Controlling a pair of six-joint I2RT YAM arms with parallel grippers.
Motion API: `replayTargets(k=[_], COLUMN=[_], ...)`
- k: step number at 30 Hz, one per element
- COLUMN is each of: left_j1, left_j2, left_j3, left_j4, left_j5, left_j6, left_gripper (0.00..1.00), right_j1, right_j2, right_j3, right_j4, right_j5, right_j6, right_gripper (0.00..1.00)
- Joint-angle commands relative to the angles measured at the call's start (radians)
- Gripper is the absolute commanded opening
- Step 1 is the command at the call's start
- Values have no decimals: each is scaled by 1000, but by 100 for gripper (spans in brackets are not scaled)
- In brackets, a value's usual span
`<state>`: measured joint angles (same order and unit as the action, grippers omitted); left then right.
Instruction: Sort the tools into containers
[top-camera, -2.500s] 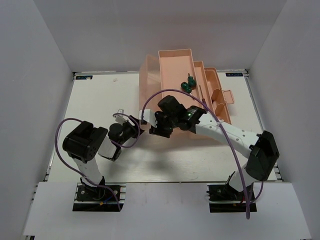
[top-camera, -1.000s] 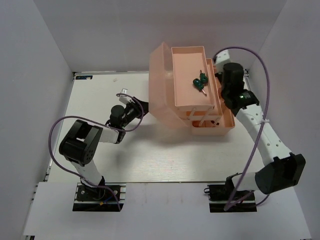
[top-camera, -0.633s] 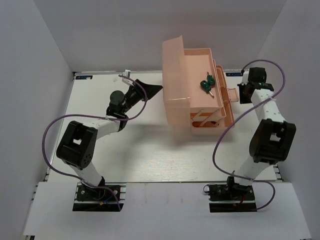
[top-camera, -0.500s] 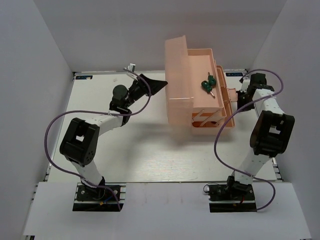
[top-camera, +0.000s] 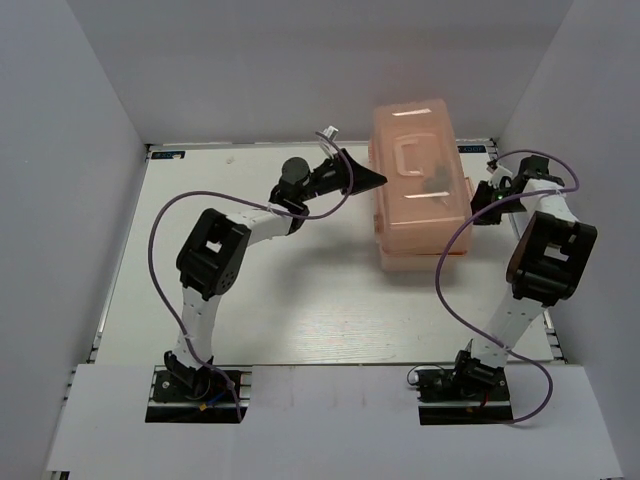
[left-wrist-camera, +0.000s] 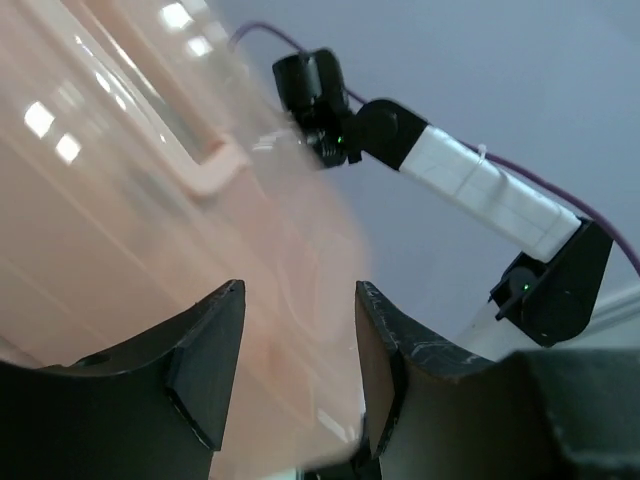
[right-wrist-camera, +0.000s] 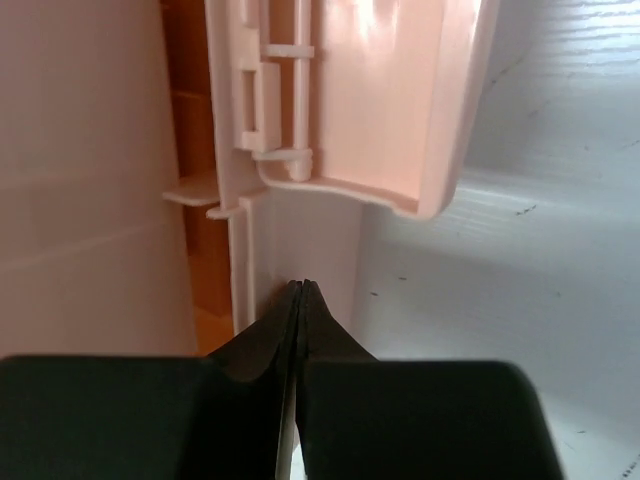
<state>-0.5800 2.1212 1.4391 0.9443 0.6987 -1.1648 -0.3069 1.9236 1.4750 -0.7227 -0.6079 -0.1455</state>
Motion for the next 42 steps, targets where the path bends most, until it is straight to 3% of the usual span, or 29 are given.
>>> replayTargets(k=[1,4,7,11,14,15,18,22,28,31,36,42], left_j1=[-17,-17,9,-4,-15,-15,-24,-47,-75,-84,-84,-93], left_j2=[-30,-101,-286,-529,-558,-541,-438,-288,-155,-93,-46,-82], left_j3=[12,-63,-185,-259,-316,-325,-263,-146,-36,15,72,15], left_j4=[-27,-18,-123,-582,-668,-689,-774,-867,-894,-914,-926,-917], left_j5=[64,27,-69,-382,-439,-449,-459,-459,-470,-470,-470,-470], left_j6=[-9,39,160,529,565,582,611,634,643,643,643,643], left_gripper=[58,58,63,70,73,73,73,73,73,73,73,73], right_j1=[-8,-14,-17,-14,3,14,51,142,207,219,236,267], right_j2=[-75,-95,-113,-239,-322,-333,-257,-161,-2,67,115,187], right_j3=[-18,-35,-48,-96,-145,-137,5,129,290,390,419,481], right_j4=[14,25,36,83,187,195,114,91,59,23,25,-44], right_j5=[-132,-78,-24,153,226,226,250,391,444,401,300,203], right_j6=[38,31,29,-9,-37,-60,-139,-195,-206,-177,-155,-120], right_gripper=[0,0,0,0,27,37,47,48,48,48,48,48])
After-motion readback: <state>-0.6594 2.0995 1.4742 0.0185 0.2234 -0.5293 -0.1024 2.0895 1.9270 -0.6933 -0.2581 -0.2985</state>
